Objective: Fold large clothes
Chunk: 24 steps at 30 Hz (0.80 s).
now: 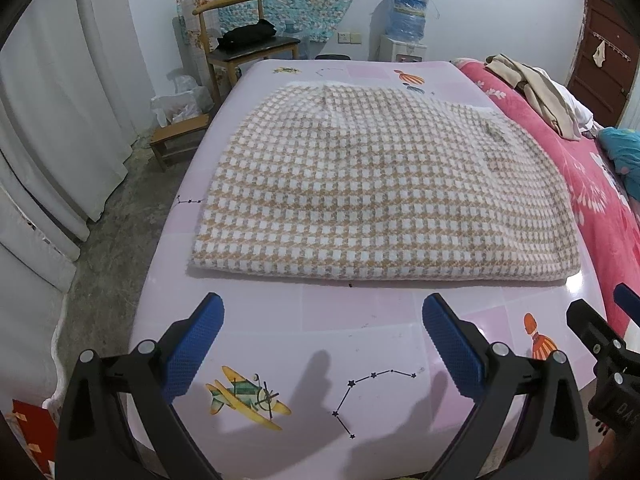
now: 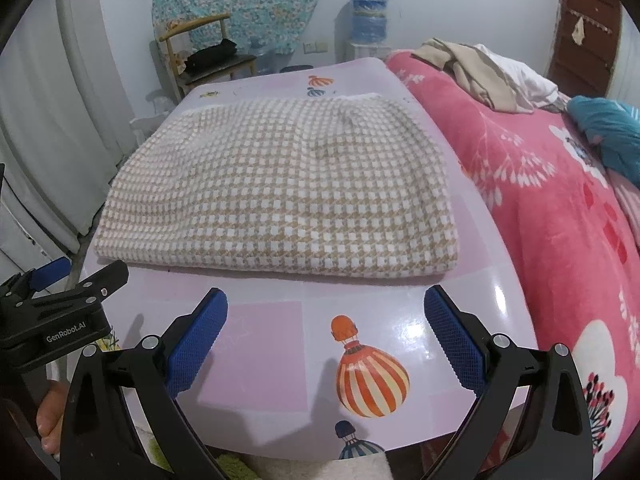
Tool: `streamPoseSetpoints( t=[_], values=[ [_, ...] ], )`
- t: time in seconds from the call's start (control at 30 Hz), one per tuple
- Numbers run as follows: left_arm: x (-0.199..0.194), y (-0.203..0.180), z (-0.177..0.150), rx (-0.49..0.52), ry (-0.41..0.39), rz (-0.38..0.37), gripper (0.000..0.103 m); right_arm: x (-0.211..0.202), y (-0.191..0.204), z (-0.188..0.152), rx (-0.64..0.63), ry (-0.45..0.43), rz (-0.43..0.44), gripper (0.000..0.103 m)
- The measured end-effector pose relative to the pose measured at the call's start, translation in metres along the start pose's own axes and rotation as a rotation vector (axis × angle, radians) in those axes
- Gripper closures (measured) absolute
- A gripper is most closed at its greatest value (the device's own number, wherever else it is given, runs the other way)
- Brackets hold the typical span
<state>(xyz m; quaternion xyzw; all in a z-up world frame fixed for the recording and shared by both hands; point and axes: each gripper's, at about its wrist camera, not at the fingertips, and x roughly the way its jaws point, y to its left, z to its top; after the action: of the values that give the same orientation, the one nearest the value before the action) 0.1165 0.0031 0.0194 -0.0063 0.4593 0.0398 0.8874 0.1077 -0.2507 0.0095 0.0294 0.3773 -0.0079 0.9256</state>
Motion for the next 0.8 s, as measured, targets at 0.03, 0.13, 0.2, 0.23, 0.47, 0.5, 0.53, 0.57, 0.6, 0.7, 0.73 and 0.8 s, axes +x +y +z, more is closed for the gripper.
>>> streamPoseSetpoints(
  t=[0.03,0.13,0.2,0.23,0.47,0.5,0.53,0.57,0.6,0.7,0.73,0.8],
  values=[
    [-0.0004,0.0,-0.0001,-0.001,-0.001,0.0,0.005,-0.0004,0.0002,0.0002,0.001,0.0,0.0,0.008],
    [-0.0007,0.0001,-0.0003,-0.002,-0.002,0.003,0.005,-0.0007,0.0002,0.0005,0.001,0.0,-0.001,0.008],
    [-0.0014,0.0004,-0.0007,-0.004,-0.002,0.004,0.005,-0.001,0.0,0.0006,0.002,-0.002,-0.001,0.008],
    [-0.0015,0.0003,-0.0006,-0.004,-0.002,0.003,0.005,-0.0013,0.0,0.0007,0.003,-0.002,-0.002,0.008],
    [-0.0017,0.0006,-0.0009,-0.003,-0.002,0.002,0.005,-0.0022,0.0,0.0004,0.005,-0.003,-0.004,0.008],
    [-0.0018,0.0004,-0.001,-0.004,-0.002,0.002,0.005,-0.0023,-0.0001,0.0005,0.005,-0.002,-0.004,0.008],
    [-0.0019,0.0002,-0.0011,-0.004,-0.002,0.002,0.005,-0.0023,0.0001,0.0003,0.006,-0.003,-0.003,0.008],
    [-0.0019,0.0001,-0.0011,-0.003,-0.002,0.002,0.005,-0.0023,0.0001,0.0002,0.006,-0.003,-0.003,0.008],
    [-0.0019,0.0001,-0.0012,-0.003,-0.002,0.002,0.005,-0.0023,0.0002,0.0002,0.005,-0.004,-0.004,0.008],
    [-0.0018,-0.0001,-0.0013,-0.004,-0.001,0.001,0.005,-0.0024,0.0003,0.0001,0.005,-0.003,-0.004,0.008],
    [-0.0021,-0.0003,-0.0016,-0.005,-0.001,0.002,0.005,-0.0025,0.0003,0.0001,0.006,-0.004,-0.004,0.008],
    [-0.0019,-0.0005,-0.0017,-0.005,-0.002,0.002,0.005,-0.0023,0.0005,0.0002,0.005,-0.003,-0.005,0.008]
  ],
)
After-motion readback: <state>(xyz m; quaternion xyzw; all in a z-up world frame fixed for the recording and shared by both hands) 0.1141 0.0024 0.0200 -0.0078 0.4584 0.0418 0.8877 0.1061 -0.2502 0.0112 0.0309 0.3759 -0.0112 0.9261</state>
